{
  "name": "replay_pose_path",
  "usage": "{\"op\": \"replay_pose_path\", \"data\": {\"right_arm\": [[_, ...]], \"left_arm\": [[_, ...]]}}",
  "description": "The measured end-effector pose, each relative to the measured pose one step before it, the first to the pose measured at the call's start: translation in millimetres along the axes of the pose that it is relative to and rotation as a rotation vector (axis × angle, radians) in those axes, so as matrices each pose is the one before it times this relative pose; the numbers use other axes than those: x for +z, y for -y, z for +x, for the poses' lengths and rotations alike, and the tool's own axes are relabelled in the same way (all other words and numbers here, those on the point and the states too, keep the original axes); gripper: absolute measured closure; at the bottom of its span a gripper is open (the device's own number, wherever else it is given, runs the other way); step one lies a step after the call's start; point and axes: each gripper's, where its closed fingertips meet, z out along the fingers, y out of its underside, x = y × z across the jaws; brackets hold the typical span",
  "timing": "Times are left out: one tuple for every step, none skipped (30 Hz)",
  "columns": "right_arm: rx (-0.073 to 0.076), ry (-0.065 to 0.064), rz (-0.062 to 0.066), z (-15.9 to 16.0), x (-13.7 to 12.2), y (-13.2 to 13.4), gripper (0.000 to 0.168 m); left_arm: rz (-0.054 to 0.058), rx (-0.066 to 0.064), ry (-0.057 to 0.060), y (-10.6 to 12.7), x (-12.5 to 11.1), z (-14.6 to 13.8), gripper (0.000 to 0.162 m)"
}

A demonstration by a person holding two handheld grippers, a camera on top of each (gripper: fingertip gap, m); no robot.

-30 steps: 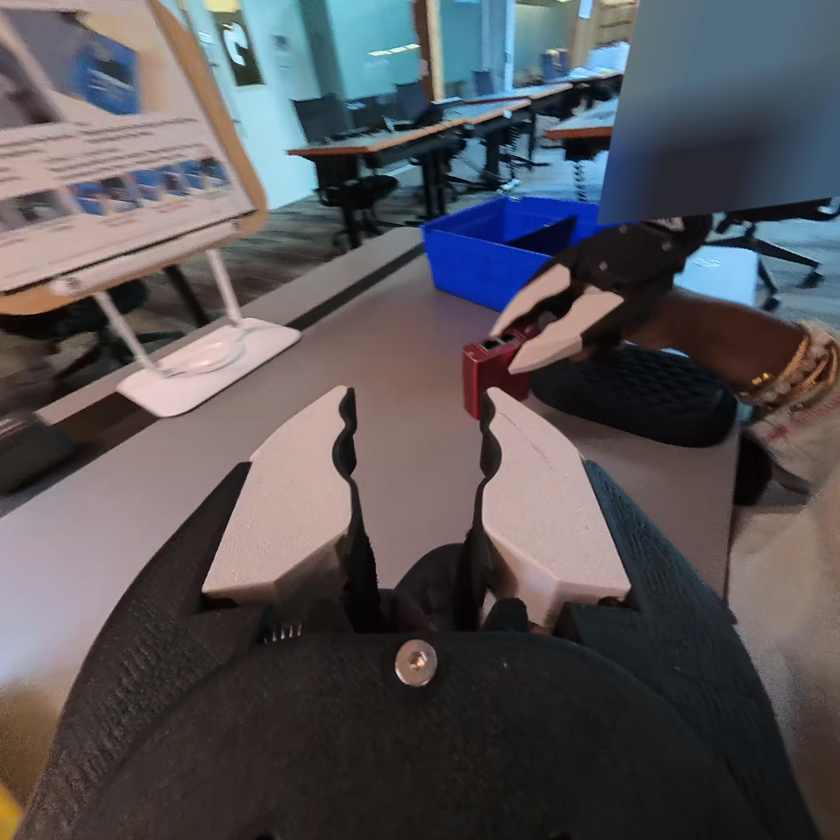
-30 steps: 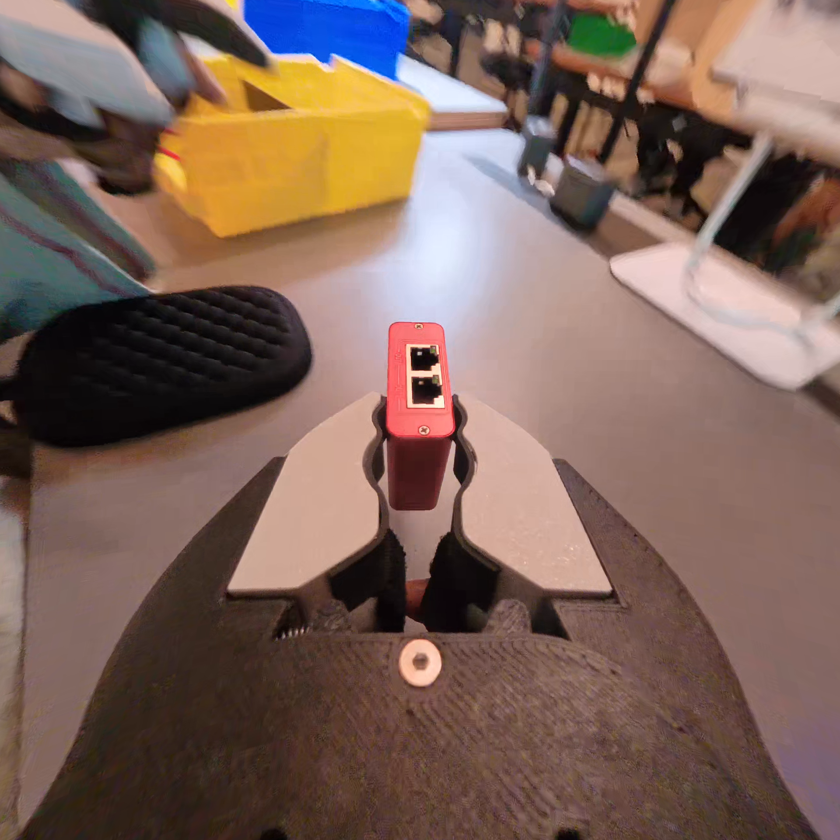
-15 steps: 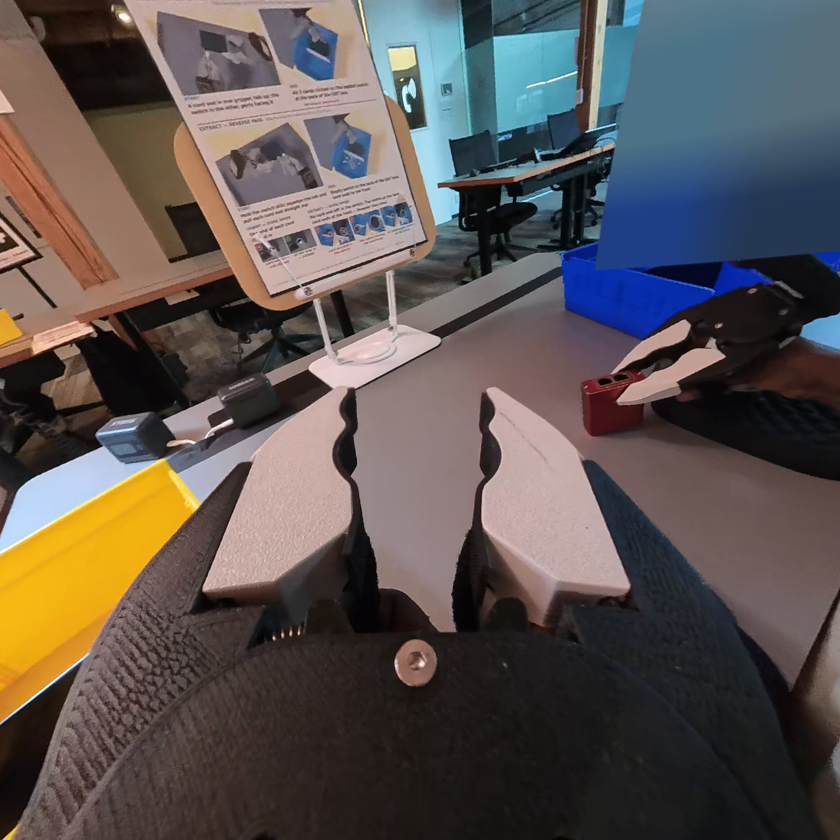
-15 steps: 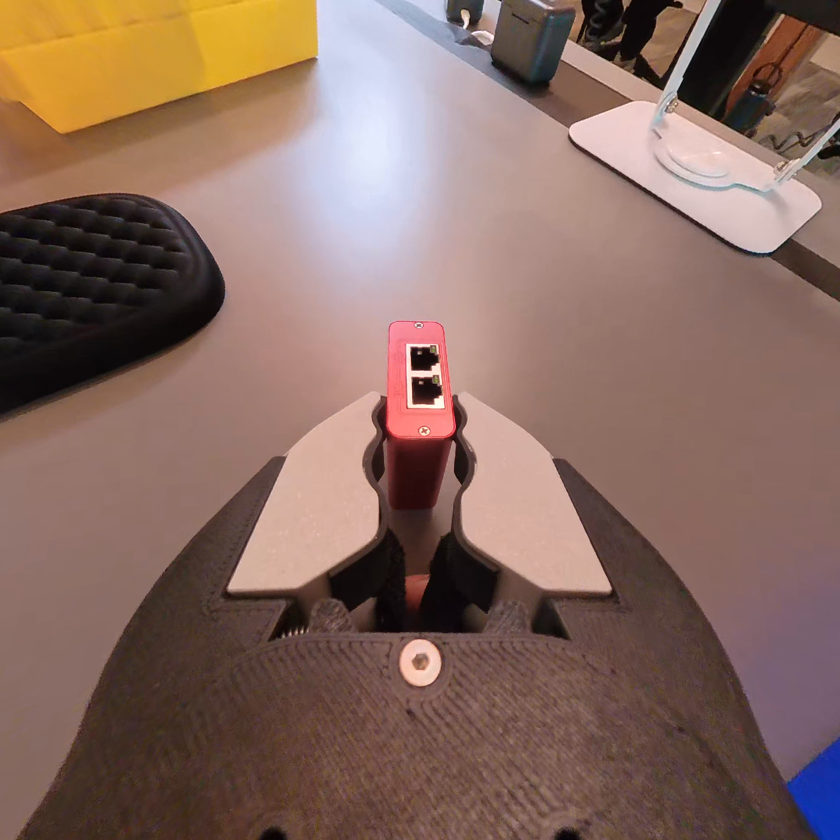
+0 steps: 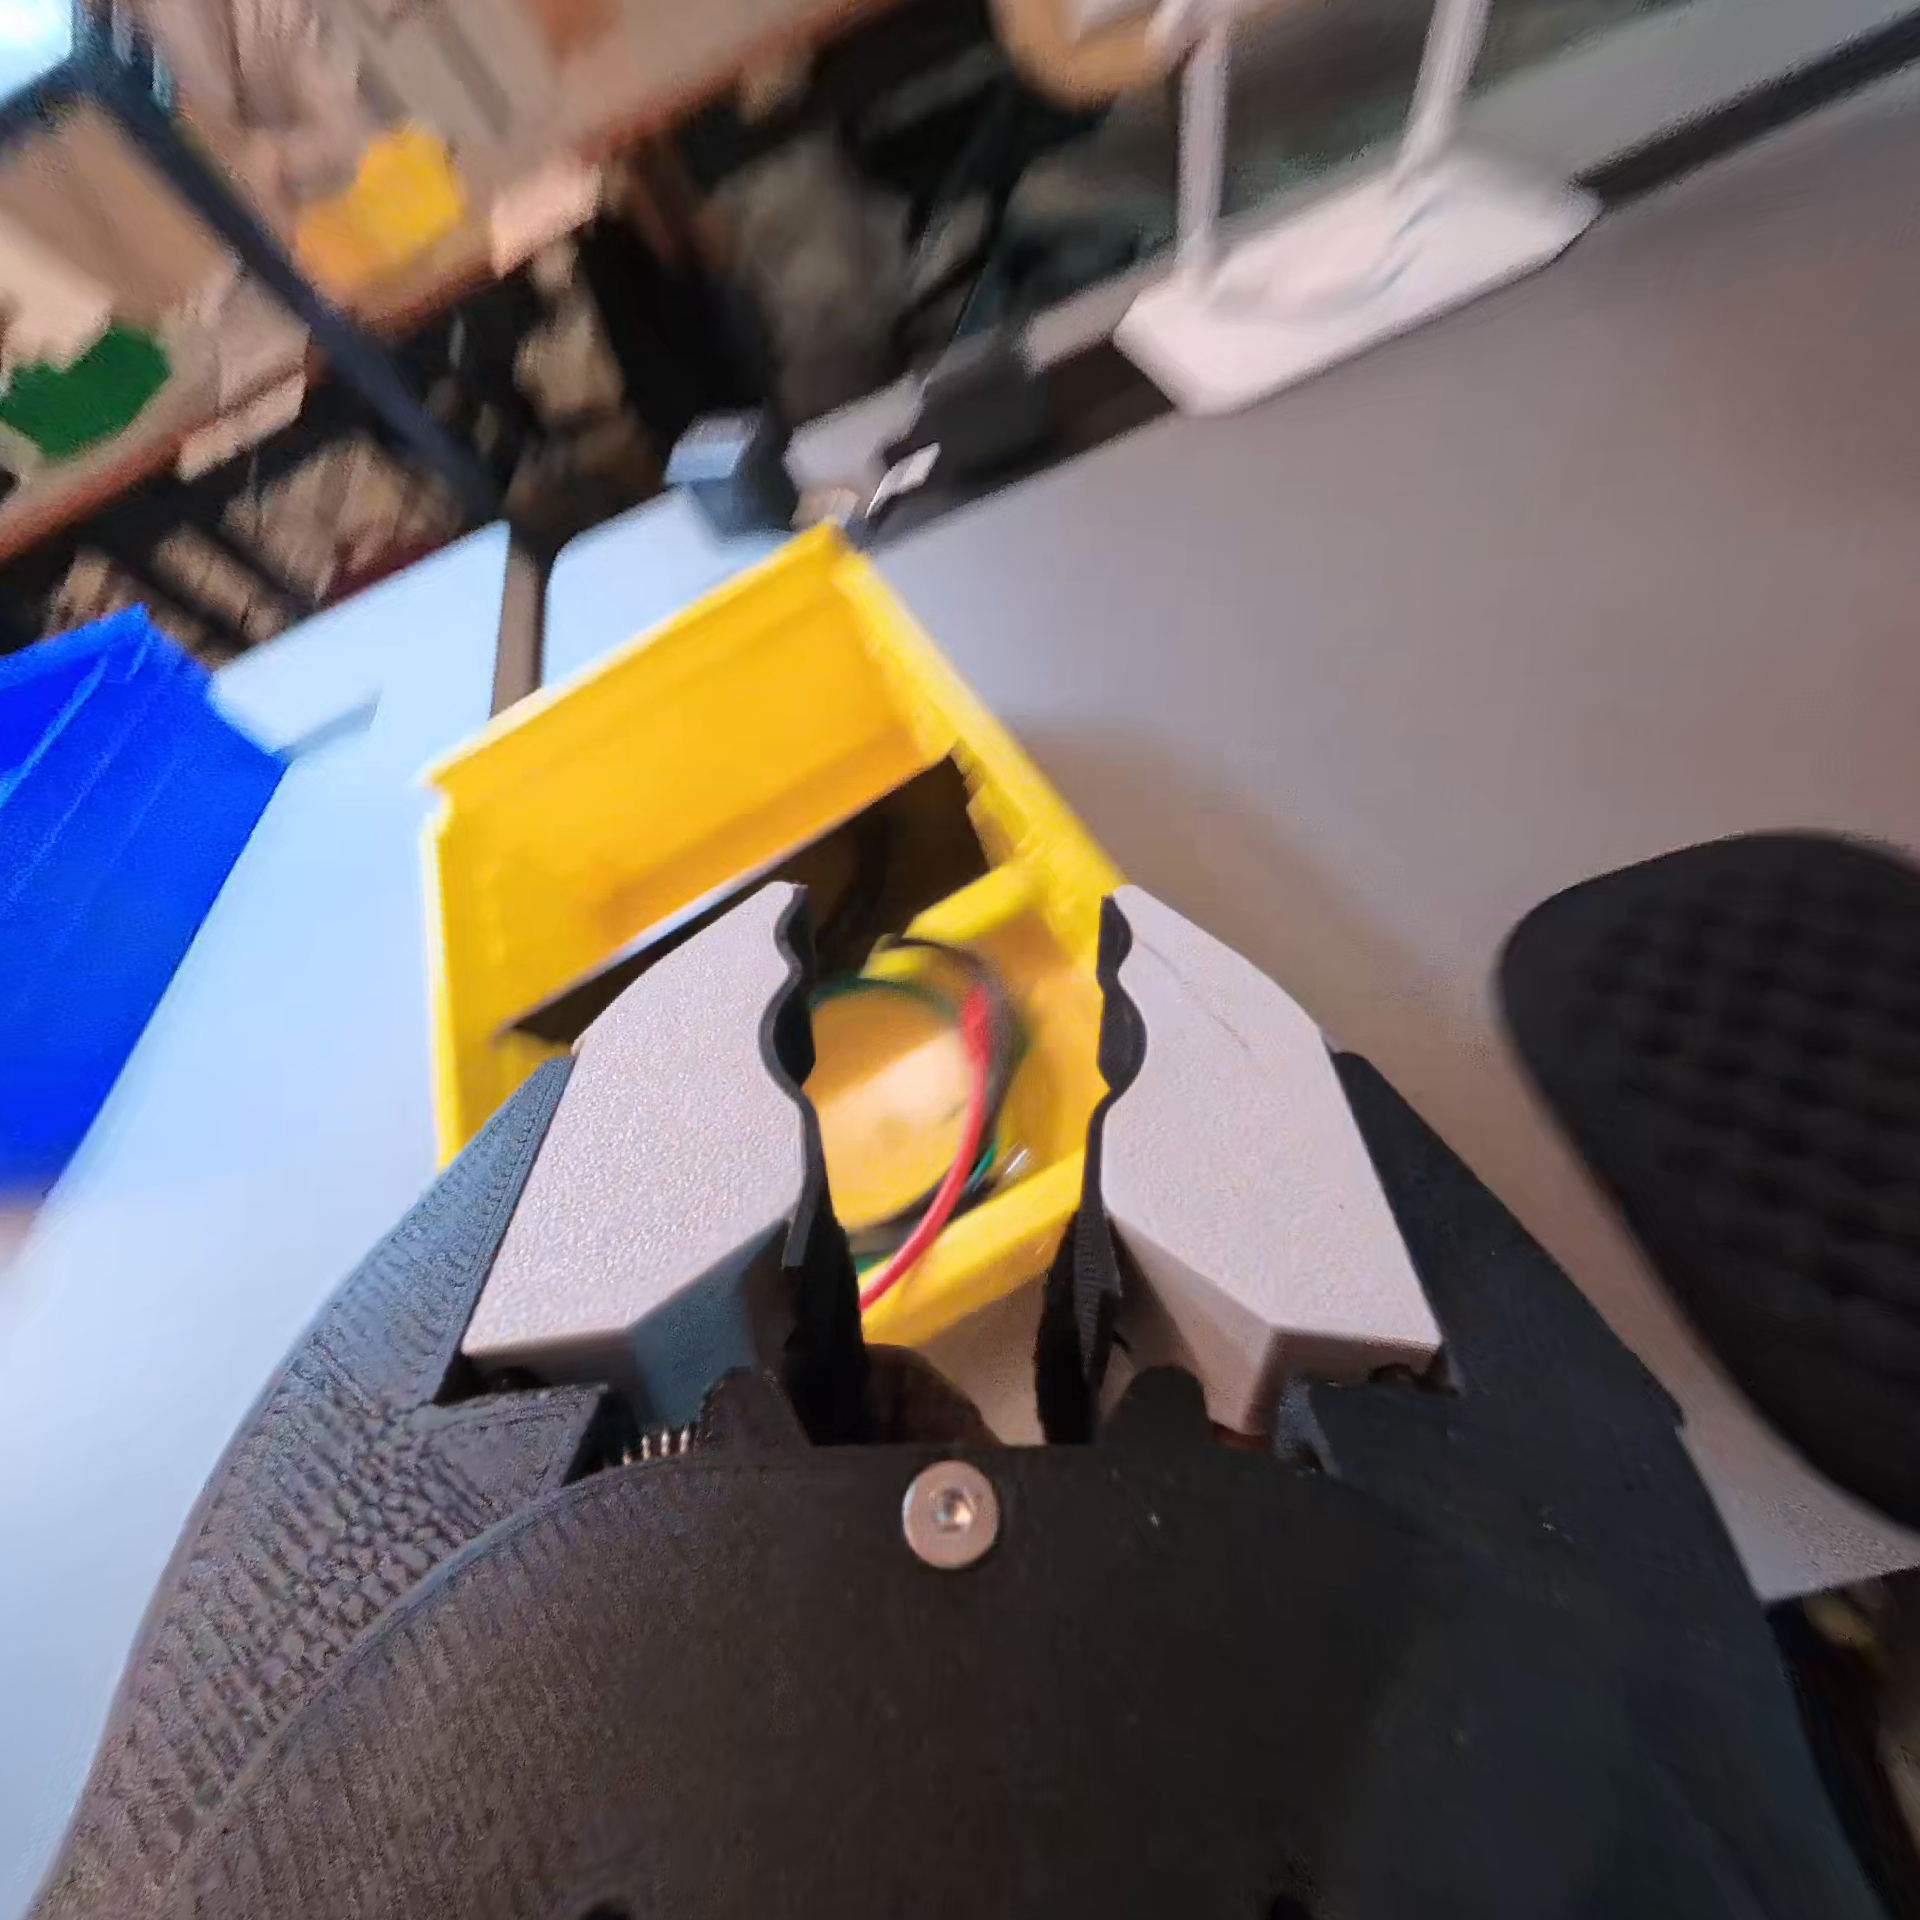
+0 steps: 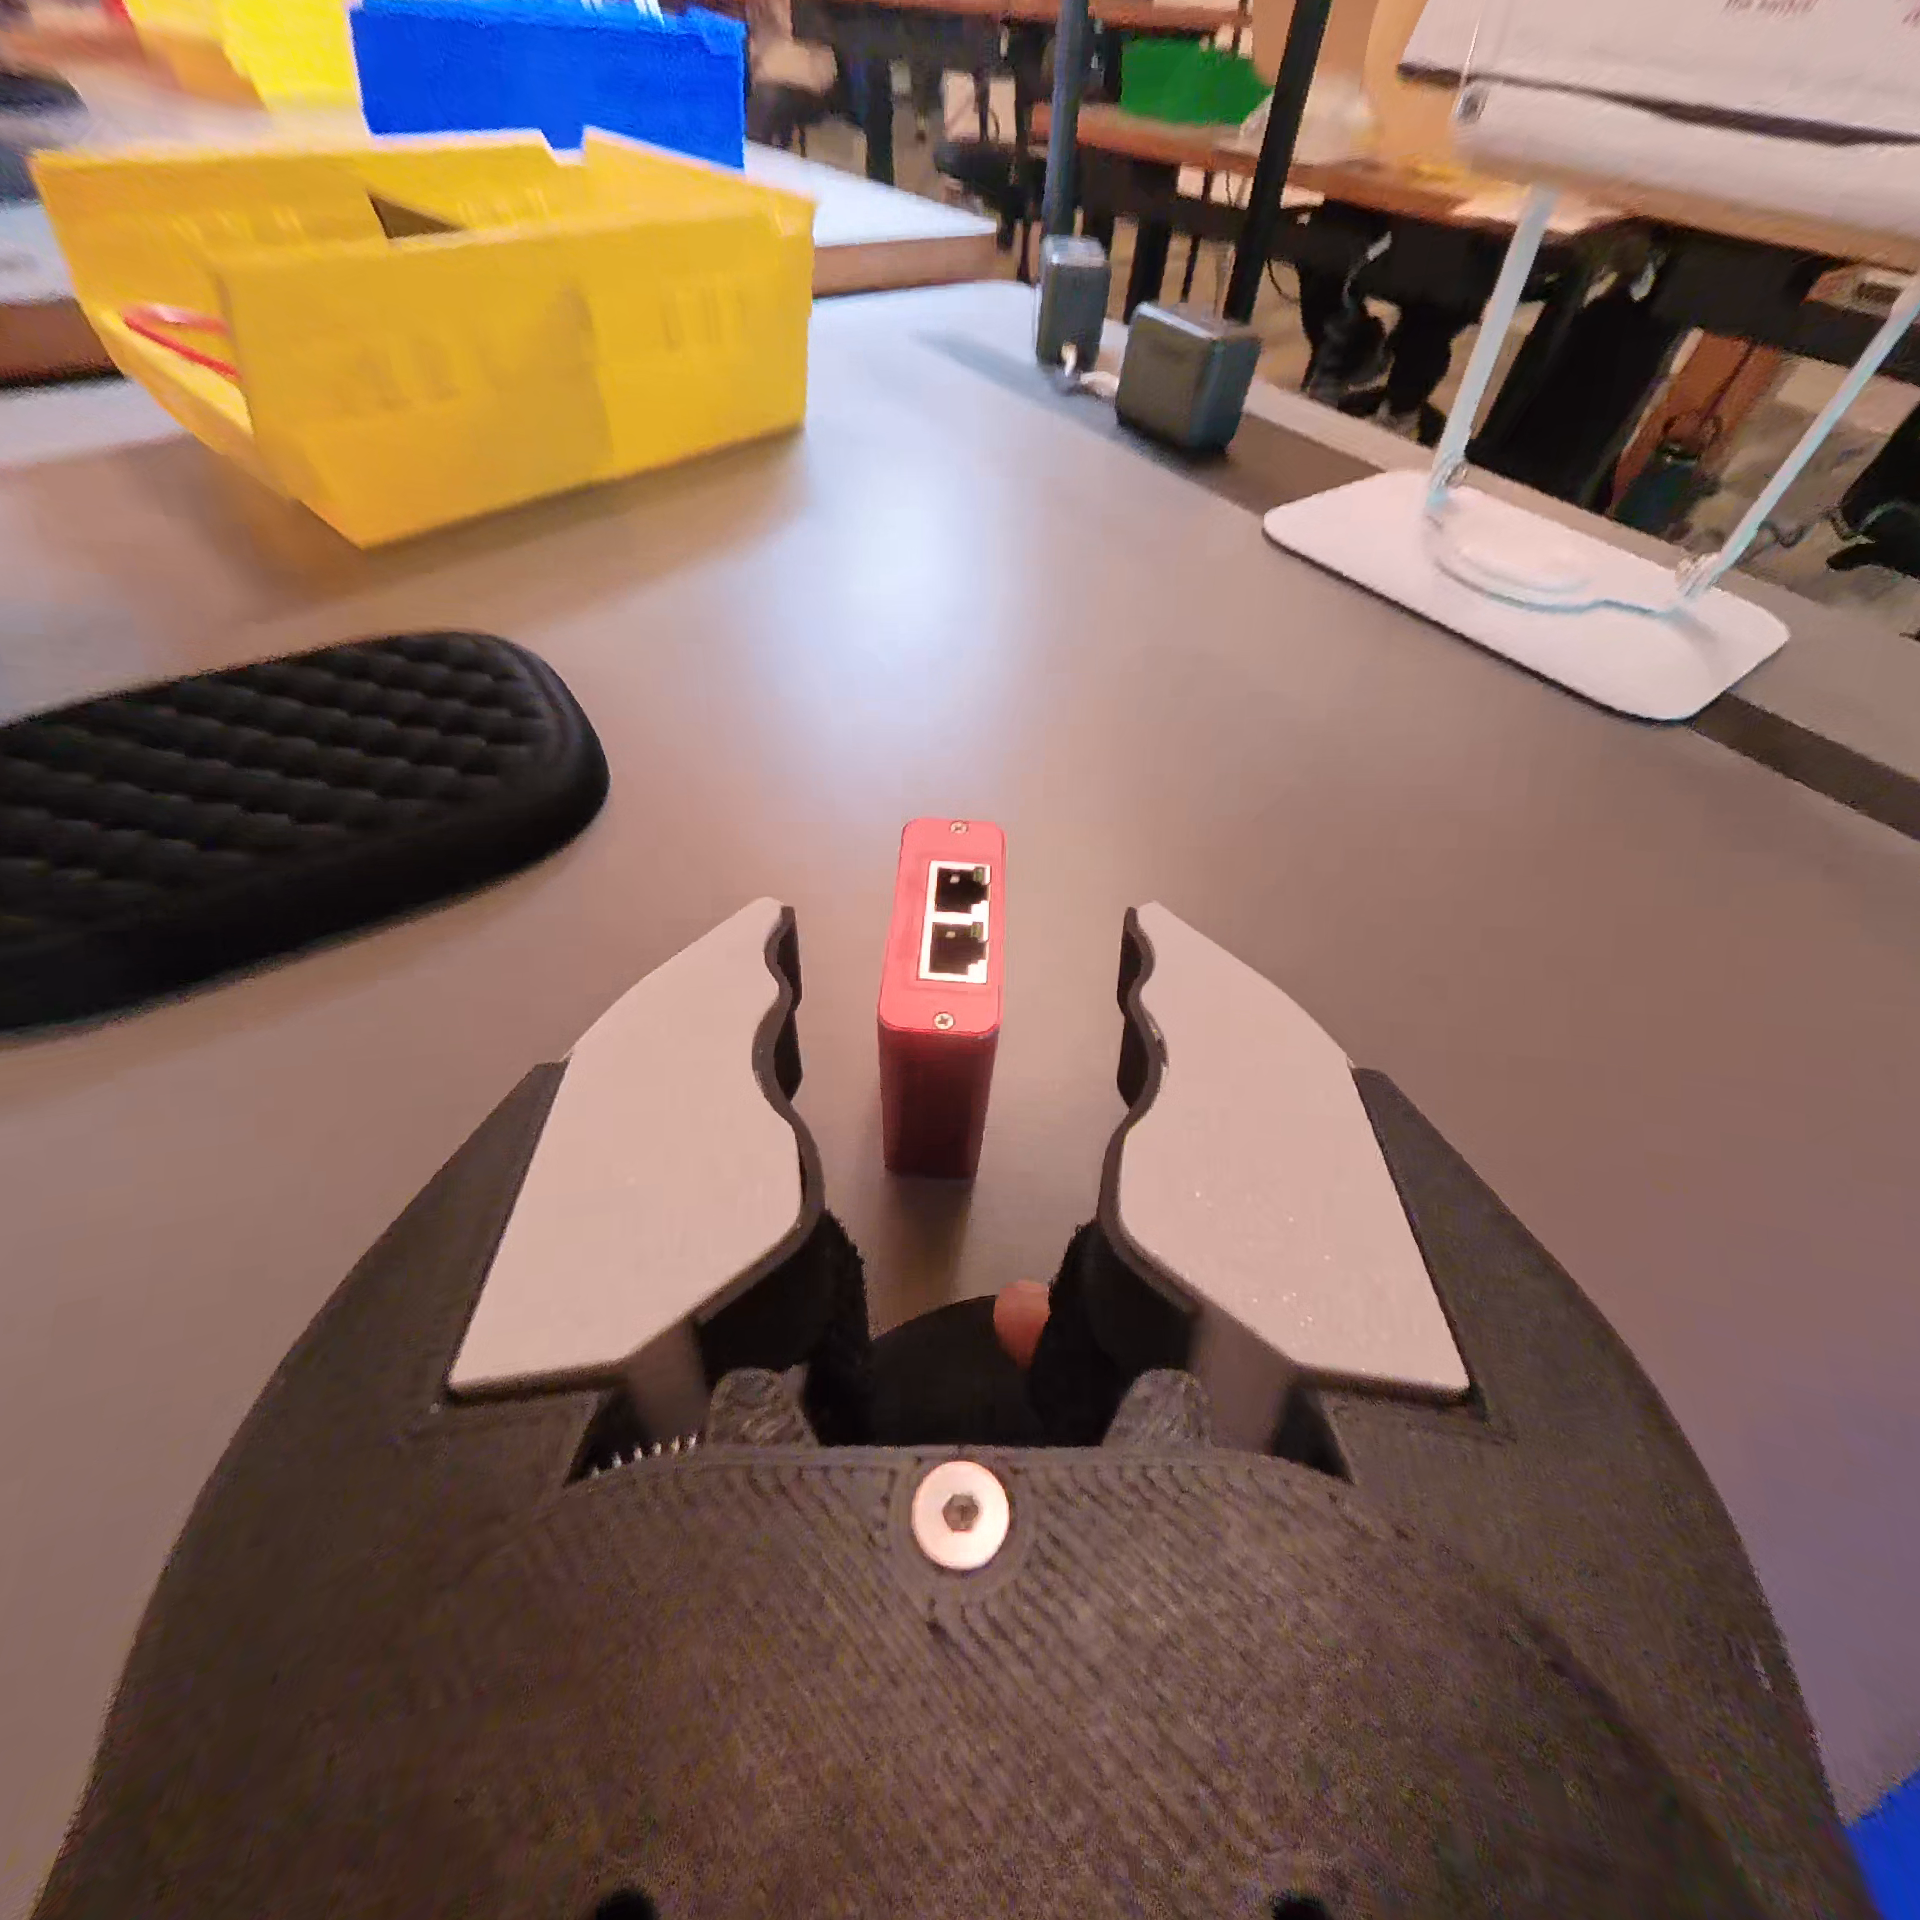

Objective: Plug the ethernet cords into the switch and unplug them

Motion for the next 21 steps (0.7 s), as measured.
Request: {"op": "replay_pose_path", "data": {"right_arm": [[0.0167, 0.0070, 0.0195, 1.46, -1.94, 2.07, 0.109], [0.0177, 0.0054, 0.0171, 1.14, -1.34, 1.29, 0.109], [0.0140, 0.0019, 0.0140, 1.11, -1.02, 0.94, 0.110], [0.0091, -0.0006, 0.0096, 0.98, -0.75, 0.77, 0.110], [0.0051, 0.0013, 0.0056, 0.30, -0.46, 0.52, 0.110], [0.0029, 0.0019, 0.0026, 0.11, -0.26, 0.24, 0.110], [0.0020, -0.0015, 0.0010, 0.29, -0.11, -0.01, 0.110], [-0.0005, -0.0024, 0.0010, 0.15, -0.16, 0.08, 0.110], [-0.0028, -0.0007, 0.0011, -0.18, -0.05, 0.10, 0.111], [-0.0022, -0.0010, -0.0004, -0.12, 0.03, -0.04, 0.111], [-0.0017, -0.0015, -0.0016, -0.01, 0.15, -0.25, 0.111], [-0.0014, -0.0017, -0.0022, 0.02, 0.19, -0.31, 0.112], [-0.0013, 0.0001, -0.0025, -0.18, 0.29, -0.41, 0.112], [-0.0011, 0.0008, -0.0025, -0.19, 0.22, -0.33, 0.112], [-0.0005, 0.0005, -0.0020, -0.10, 0.23, -0.27, 0.112], [0.0001, 0.0002, -0.0011, -0.05, 0.16, -0.19, 0.112], [0.0005, -0.0001, -0.0003, 0.11, 0.05, -0.13, 0.113], [0.0013, -0.0012, 0.0004, 0.16, 0.01, -0.06, 0.113], [0.0015, -0.0008, 0.0008, 0.27, -0.03, -0.02, 0.113], [0.0011, 0.0000, 0.0014, 0.03, -0.15, 0.13, 0.113], [0.0009, -0.0010, 0.0024, 0.23, -0.23, 0.32, 0.113]], "left_arm": [[-0.0888, -0.0183, 0.0407, -16.50, 2.38, -15.24, 0.110], [-0.0703, -0.0146, 0.0069, -13.65, 5.15, -9.70, 0.111], [-0.0598, -0.0104, -0.0459, -11.40, 7.04, -0.54, 0.111], [-0.0495, -0.0019, -0.0743, -8.83, 7.87, 4.66, 0.112], [-0.0400, 0.0053, -0.0640, -6.65, 8.50, 4.36, 0.114], [-0.0423, 0.0112, -0.0424, -6.23, 8.42, 2.55, 0.114], [-0.0410, 0.0140, -0.0266, -5.53, 8.02, 1.09, 0.116], [-0.0409, 0.0111, -0.0215, -5.15, 7.69, 1.00, 0.118], [-0.0567, 0.0093, -0.0230, -7.50, 6.83, 1.90, 0.118], [-0.0635, 0.0148, -0.0113, -8.69, 5.65, 0.75, 0.119], [-0.0534, 0.0163, -0.0002, -8.00, 4.58, -0.53, 0.119], [-0.0209, 0.0066, 0.0158, -3.68, 2.77, -3.11, 0.126], [0.0005, 0.0024, 0.0032, -0.78, 0.55, -2.02, 0.127], [-0.0006, -0.0022, -0.0092, -1.07, -0.61, -0.60, 0.127], [-0.0059, -0.0008, -0.0044, -1.96, -0.64, -1.40, 0.129], [-0.0101, 0.0002, 0.0007, -2.49, 0.20, -2.40, 0.131], [-0.0074, -0.0036, -0.0081, -1.83, 1.01, -1.91, 0.133], [0.0034, -0.0125, -0.0351, -0.07, 1.26, 1.39, 0.136], [0.0002, -0.0152, -0.0474, -0.24, 0.93, 2.80, 0.141], [-0.0019, -0.0052, -0.0449, -0.23, 0.54, 2.88, 0.146], [-0.0015, 0.0083, -0.0407, -0.18, 0.36, 3.32, 0.153]]}}
